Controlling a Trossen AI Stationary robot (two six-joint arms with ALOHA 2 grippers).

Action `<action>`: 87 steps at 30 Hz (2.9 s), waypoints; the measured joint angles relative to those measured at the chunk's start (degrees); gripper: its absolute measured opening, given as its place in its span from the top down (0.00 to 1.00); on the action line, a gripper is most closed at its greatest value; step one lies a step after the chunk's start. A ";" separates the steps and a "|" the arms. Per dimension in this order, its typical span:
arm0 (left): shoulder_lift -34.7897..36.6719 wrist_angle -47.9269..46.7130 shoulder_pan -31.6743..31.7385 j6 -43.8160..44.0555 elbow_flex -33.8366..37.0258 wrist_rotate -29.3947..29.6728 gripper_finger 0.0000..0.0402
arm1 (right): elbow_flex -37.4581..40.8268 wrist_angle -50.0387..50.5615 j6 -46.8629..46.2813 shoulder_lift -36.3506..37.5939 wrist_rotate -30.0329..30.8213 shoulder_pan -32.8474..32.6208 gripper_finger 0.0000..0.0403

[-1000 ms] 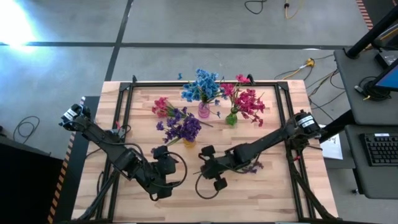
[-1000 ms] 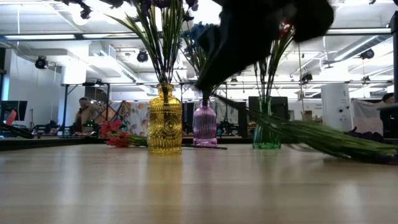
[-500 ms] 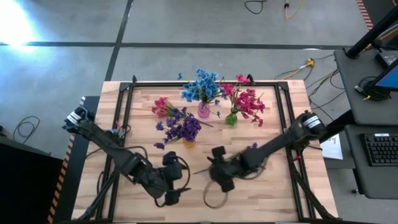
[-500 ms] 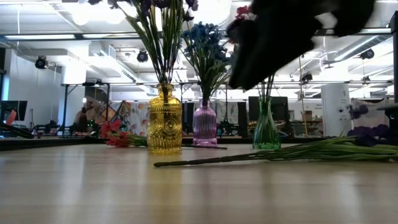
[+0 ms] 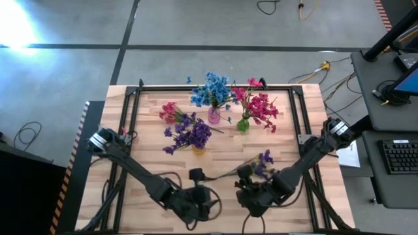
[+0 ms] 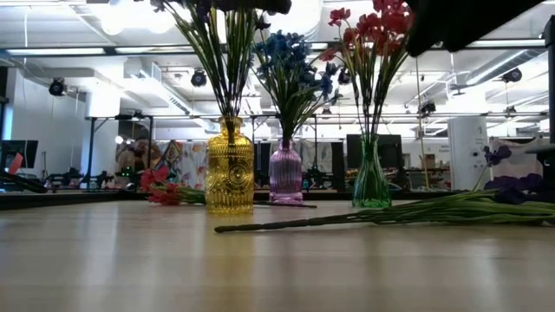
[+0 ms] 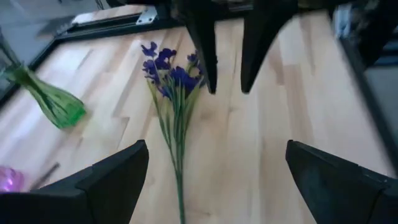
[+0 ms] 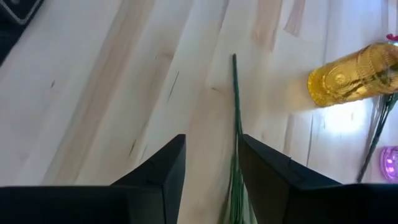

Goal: Sort flowers into vase by color
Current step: Put the violet flowers into the yellow vase

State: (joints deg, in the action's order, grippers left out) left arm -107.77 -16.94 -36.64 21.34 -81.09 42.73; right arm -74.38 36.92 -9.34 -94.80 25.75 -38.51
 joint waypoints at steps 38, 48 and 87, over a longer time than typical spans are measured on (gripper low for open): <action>-21.96 18.87 14.70 -7.30 -2.35 -8.29 0.13 | 21.54 -18.39 -3.57 17.75 13.36 -4.98 0.51; -22.07 21.54 17.50 -6.16 -0.84 -13.93 0.24 | 21.54 -19.40 -3.72 17.71 13.42 -4.98 0.51; -11.35 10.43 8.02 3.59 7.29 -16.88 1.00 | 4.18 -22.46 18.82 21.79 13.30 -2.74 0.51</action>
State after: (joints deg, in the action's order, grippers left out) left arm -119.13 -6.51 -28.62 24.93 -73.80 25.85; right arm -70.20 14.46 9.48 -73.02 39.05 -41.25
